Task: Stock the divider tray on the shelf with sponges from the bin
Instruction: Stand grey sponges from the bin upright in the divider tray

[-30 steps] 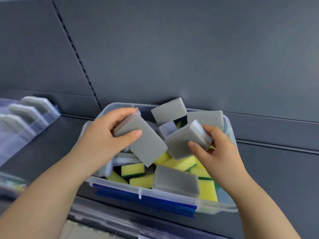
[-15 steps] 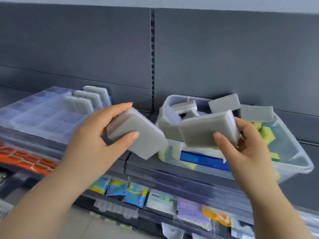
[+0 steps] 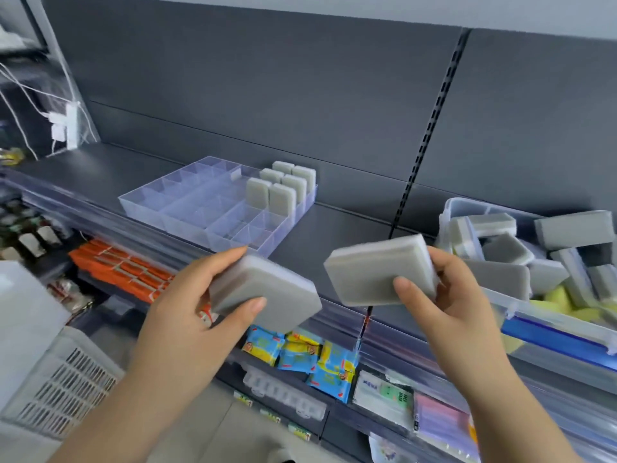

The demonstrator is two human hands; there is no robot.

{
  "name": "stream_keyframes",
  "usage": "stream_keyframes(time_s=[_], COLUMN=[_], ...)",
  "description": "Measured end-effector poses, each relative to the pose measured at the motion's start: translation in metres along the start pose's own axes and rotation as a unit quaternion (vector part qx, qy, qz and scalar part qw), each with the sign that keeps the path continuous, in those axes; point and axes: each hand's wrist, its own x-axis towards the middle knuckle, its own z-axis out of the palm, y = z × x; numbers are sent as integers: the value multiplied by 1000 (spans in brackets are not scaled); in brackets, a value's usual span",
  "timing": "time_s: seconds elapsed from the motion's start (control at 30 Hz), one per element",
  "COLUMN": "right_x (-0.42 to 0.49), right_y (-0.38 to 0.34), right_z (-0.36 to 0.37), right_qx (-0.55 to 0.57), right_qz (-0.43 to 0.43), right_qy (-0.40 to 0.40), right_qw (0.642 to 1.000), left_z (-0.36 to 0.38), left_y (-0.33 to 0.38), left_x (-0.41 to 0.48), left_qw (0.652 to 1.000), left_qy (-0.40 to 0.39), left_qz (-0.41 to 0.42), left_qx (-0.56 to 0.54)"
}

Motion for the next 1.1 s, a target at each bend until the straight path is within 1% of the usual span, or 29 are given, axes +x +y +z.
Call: stream_keyframes(time_s=[0.17,0.3,0.43,0.6,0.73,0.83,0.93,1.0,1.1], right_x=[51,109,168,219,233,234,232,230,226], right_y=[20,43,55,65,69,70,69,66,59], right_z=[47,84,124,168,186,198,214,224,237], right_qx=[-6,-1,-10,-84,-140,-182,-239,-283,-322], right_qz=[-12,-10,10,20,26,26,14,16,43], right_qy=[2,15,4,-41,-56,-68,-76,-65,-23], right_qw=[1000,1000,1000,995,988,981,968,957,945], left_z=[-8,-16,-27,-38,-39,-41,-47,-54,-65], left_y=[-41,-71,-94,-126,-154,-168,-182,-193,-206], left_x=[42,104,167,222,245,265,285,298,317], left_qw=[999,999,999,999,997,995,994,992,984], left_qy=[3,2,-7,6,-4,-31,-70,-106,-162], left_qz=[-32,-38,-38,-47,-75,-85,-77,-63,-62], left_qx=[-32,-10,17,-4,-15,-29,-34,-30,-36])
